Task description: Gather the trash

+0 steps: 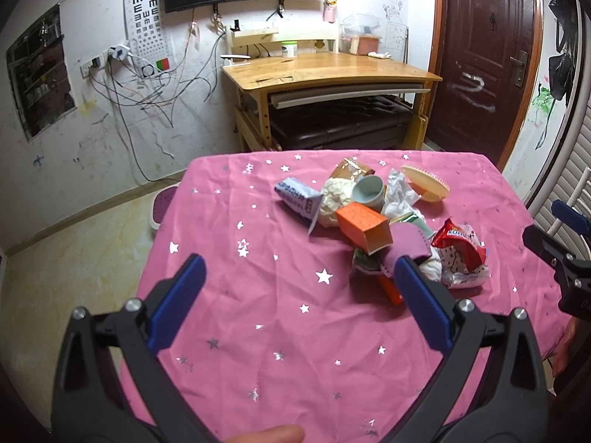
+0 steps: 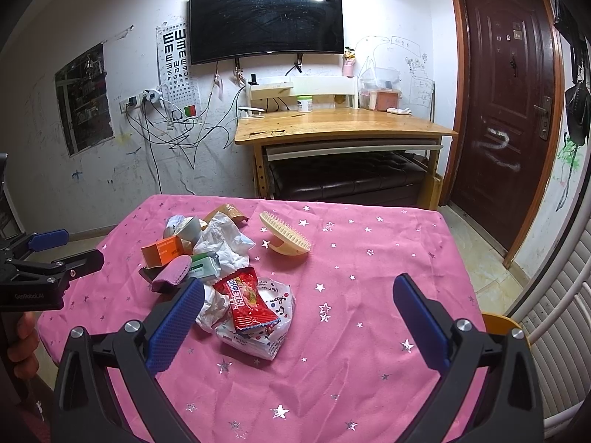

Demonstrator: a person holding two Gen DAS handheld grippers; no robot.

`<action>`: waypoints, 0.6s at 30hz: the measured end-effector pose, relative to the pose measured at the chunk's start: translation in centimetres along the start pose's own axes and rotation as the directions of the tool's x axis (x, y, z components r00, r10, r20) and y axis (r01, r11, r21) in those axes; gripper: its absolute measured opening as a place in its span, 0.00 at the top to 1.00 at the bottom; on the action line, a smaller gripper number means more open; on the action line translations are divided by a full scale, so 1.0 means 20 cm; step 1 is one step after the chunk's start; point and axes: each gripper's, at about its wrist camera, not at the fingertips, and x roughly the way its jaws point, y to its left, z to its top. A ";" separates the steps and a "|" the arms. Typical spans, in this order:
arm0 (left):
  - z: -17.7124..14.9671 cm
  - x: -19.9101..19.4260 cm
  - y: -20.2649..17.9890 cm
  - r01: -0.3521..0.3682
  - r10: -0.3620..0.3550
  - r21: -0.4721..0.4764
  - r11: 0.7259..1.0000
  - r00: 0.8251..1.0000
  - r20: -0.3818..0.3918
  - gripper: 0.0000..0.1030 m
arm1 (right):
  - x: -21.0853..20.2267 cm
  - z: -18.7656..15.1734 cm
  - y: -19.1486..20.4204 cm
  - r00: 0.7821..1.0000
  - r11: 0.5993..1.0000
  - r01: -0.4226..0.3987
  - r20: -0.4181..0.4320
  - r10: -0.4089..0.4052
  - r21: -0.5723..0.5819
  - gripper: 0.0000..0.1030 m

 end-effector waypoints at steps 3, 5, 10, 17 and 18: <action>0.00 0.00 0.00 0.001 -0.001 -0.001 1.000 1.000 -0.003 0.05 | 0.00 0.00 0.00 1.000 1.000 0.000 0.000 0.000 0.001 0.07; -0.02 0.01 0.00 0.002 -0.002 -0.001 1.000 1.000 -0.003 0.05 | 0.00 0.00 0.00 1.000 1.000 0.001 0.000 -0.001 0.001 0.07; -0.02 0.01 0.00 0.002 -0.002 -0.001 1.000 1.000 -0.004 0.05 | 0.00 0.00 0.00 1.000 1.000 0.000 0.001 0.000 0.001 0.07; -0.02 0.01 0.00 0.002 -0.002 -0.002 1.000 1.000 -0.004 0.05 | 0.01 -0.01 0.01 1.000 1.000 -0.003 -0.001 0.003 -0.002 0.07; -0.02 0.01 0.00 0.001 -0.001 -0.001 1.000 1.000 -0.003 0.05 | 0.01 -0.01 0.01 1.000 1.000 -0.002 -0.001 0.002 -0.003 0.07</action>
